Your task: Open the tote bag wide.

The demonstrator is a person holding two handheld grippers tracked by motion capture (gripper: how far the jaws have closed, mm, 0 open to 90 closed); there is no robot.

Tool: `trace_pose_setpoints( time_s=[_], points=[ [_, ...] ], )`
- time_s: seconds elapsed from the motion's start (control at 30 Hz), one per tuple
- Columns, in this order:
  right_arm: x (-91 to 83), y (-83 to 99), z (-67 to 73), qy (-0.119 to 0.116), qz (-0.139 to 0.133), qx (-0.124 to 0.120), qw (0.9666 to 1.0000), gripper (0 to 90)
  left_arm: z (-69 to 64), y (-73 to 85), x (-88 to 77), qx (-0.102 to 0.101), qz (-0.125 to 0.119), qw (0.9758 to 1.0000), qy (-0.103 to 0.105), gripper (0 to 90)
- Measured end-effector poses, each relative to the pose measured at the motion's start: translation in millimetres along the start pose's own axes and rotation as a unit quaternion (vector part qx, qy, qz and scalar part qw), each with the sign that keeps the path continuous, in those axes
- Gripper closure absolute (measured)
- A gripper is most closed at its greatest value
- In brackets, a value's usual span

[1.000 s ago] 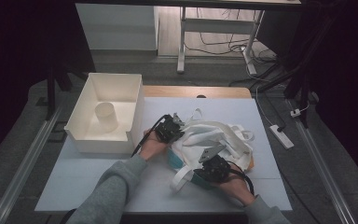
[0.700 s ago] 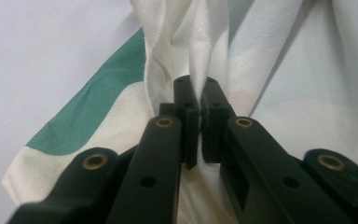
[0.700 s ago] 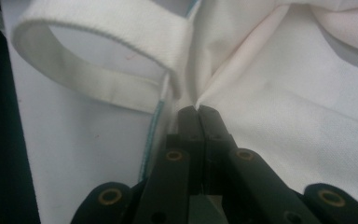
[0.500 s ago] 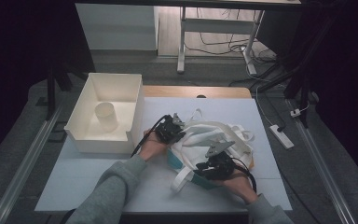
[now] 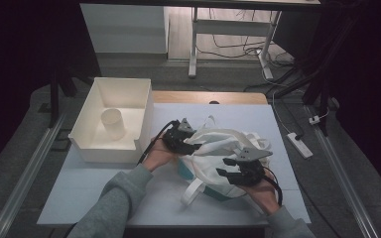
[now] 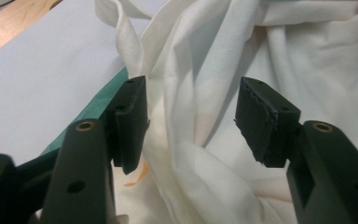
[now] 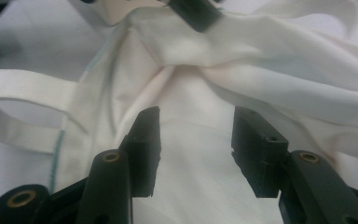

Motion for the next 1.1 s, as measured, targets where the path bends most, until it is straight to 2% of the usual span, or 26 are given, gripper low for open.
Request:
trace_pose_setpoints(
  time_s=[0.13,0.27,0.5,0.73,1.1],
  points=[
    [-8.1,4.0,-6.4,0.022,-0.005,-0.005,0.9997,51.4,-3.4,-3.7,-15.4,-0.002,-0.018,0.9998,0.01,41.5],
    [-14.9,6.7,-11.8,0.039,-0.01,-0.006,0.9992,51.3,-8.4,-3.5,-29.4,-0.001,-0.02,0.9995,0.025,39.3],
    [-23.9,3.5,-21.3,0.05,-0.017,-0.003,0.9986,50.8,-18.0,-5.0,-51.0,0.005,-0.023,0.9989,0.041,34.4],
    [-26.9,5.5,-25.4,0.056,-0.014,-0.005,0.9983,50.8,-18.3,-8.0,-69.3,0.002,-0.037,0.9986,0.038,31.4],
    [-28.3,7.9,-25.6,0.065,-0.006,-0.018,0.9977,51.9,-1.6,-5.7,-88.8,-0.021,-0.052,0.9982,0.022,30.0]
  ],
)
Point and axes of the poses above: each handheld gripper's, and its own axes: x roughly forward along the jaws, y roughly out of its underside, z roughly to its left, the point moved 8 cm from there along x, roughly forward along the jaws, and after that the axes turned 2 degrees about -z, right-handed, at the moved point
